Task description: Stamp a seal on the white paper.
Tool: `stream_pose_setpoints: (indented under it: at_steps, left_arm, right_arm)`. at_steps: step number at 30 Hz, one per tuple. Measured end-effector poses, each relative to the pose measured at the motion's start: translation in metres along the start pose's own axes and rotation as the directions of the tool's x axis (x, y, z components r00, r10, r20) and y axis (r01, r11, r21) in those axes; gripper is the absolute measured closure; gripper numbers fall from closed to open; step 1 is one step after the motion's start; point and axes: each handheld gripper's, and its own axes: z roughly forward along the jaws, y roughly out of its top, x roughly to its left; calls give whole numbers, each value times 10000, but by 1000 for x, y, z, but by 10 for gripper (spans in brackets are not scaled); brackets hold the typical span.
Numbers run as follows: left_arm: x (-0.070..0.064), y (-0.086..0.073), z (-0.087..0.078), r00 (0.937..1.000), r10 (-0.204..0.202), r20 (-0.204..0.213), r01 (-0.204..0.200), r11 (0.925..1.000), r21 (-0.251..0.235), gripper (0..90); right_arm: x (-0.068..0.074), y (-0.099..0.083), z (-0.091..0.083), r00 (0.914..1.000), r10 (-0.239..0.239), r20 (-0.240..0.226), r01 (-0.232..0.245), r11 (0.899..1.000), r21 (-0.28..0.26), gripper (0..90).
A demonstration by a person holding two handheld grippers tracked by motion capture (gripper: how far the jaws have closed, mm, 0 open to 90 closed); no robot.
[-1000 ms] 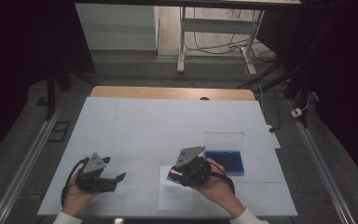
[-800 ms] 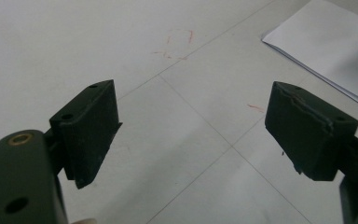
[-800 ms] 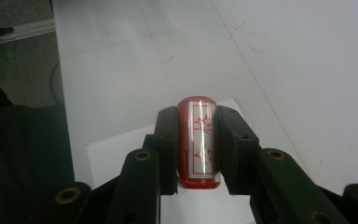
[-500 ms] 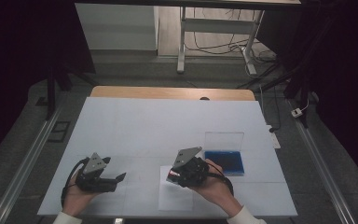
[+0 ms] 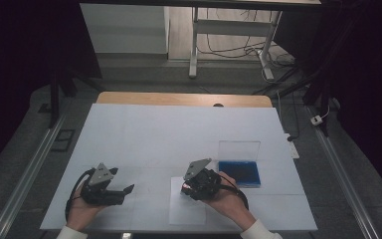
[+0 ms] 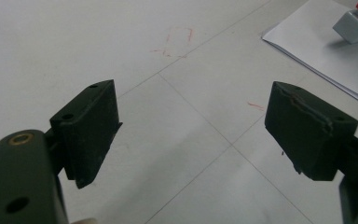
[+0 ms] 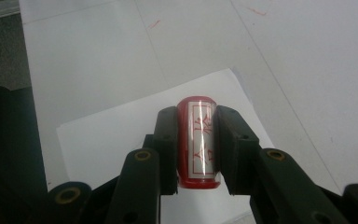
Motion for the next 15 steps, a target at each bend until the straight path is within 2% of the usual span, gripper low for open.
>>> stream_pose_setpoints:
  at_steps: [6, 8, 12, 13, 15]
  left_arm:
    - [0, 0, 0, 10000, 5, 4, -5, 10000, 13, 178]
    - [0, 0, 0, 10000, 14, 9, -14, 10000, 15, 178]
    - [0, 0, 1, 10000, 6, 17, -6, 10000, 36, 178]
    - [0, 0, 1, 10000, 18, 24, -18, 10000, 44, 178]
    - [0, 0, 1, 10000, 6, 26, -6, 10000, 32, 178]
  right_arm:
    - [-1, -2, 6, 10000, 4, -71, -3, 9999, 146, 702]
    - [-2, -3, 7, 9998, -156, -79, 157, 9998, 149, 702]
    - [-2, -4, 11, 10000, 2, -81, 1, 9996, 286, 702]
    - [-3, -4, 12, 9998, -180, -73, 182, 9994, 282, 702]
    - [-2, -4, 13, 10000, -8, -51, 10, 9994, 348, 702]
